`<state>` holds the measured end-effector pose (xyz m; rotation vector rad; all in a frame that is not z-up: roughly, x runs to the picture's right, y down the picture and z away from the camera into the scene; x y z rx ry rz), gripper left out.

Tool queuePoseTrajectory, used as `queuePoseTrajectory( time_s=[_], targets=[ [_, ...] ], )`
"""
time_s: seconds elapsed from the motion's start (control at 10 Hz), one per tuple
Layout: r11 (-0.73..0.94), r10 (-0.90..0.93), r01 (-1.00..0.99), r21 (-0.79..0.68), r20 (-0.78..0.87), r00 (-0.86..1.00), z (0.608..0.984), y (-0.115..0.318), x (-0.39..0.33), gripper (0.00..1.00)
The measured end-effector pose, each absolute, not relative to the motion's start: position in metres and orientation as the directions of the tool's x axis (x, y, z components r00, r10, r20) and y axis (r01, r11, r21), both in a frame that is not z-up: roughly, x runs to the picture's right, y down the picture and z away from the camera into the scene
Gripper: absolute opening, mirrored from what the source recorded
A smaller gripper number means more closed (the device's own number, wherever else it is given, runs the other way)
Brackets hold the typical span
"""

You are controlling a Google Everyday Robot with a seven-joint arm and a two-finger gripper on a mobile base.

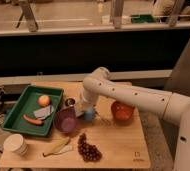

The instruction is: Wipe purple bowl with eraser

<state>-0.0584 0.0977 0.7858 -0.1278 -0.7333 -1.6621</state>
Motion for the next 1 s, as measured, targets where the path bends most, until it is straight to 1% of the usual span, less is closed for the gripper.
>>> queuePoseTrajectory(
  time_s=[0.3, 0.6, 0.8, 1.0],
  targets=[
    [-0.031, -0.867, 0.9, 0.435, 0.436, -0.241, 0.762, 0.068, -0.06, 0.01],
    [-0.015, -0.866, 0.855, 0.519, 0.42, -0.27, 0.748, 0.06, -0.057, 0.01],
    [-0.091, -0.81, 0.803, 0.589, 0.425, -0.404, 0.739, 0.071, -0.06, 0.01],
    [-0.186, -0.709, 0.732, 0.655, 0.427, -0.562, 0.729, 0.089, -0.069, 0.01]
  ],
)
